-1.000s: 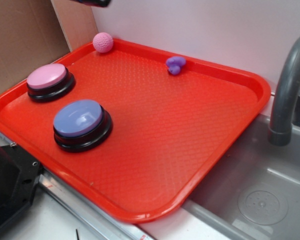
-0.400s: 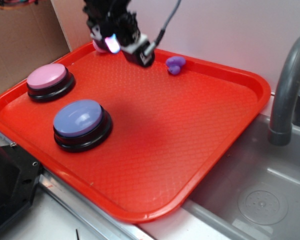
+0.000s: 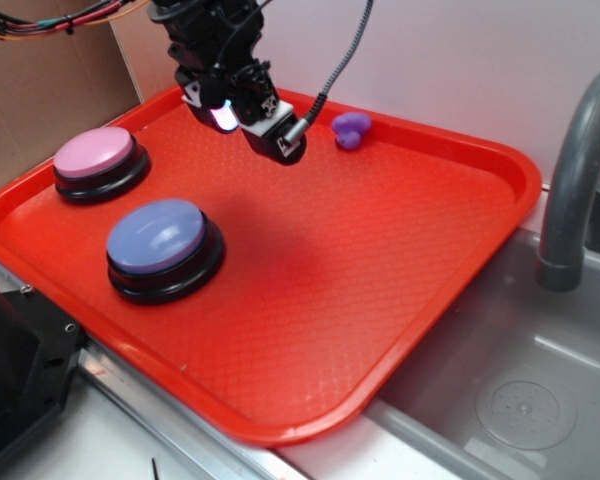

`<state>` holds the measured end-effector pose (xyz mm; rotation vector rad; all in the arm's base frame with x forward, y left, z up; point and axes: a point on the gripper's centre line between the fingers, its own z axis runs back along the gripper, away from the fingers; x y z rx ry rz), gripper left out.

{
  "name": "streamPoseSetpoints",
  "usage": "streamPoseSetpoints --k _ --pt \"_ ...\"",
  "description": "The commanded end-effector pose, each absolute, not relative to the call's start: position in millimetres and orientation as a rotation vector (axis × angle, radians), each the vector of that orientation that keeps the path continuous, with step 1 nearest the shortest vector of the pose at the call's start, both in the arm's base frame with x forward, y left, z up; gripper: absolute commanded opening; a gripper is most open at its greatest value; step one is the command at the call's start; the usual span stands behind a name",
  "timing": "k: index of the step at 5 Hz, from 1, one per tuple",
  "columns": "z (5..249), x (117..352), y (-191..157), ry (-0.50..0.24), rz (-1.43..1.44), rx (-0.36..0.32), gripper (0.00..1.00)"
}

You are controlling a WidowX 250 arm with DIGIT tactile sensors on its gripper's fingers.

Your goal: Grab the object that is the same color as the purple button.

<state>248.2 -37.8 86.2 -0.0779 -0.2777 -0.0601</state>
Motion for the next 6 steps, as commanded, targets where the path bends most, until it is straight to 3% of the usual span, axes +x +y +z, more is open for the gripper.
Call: streamPoseSetpoints --k 1,2,4,6 --pt "85 261 -33 -0.316 -0.062 -0.079 1.0" --pt "63 293 -24 -0.313 0.018 -0.07 1.0" --pt "56 311 -17 -0.431 0.101 -0.028 1.0" --pt "50 333 -9 -0.5 0.095 -0.042 1.0"
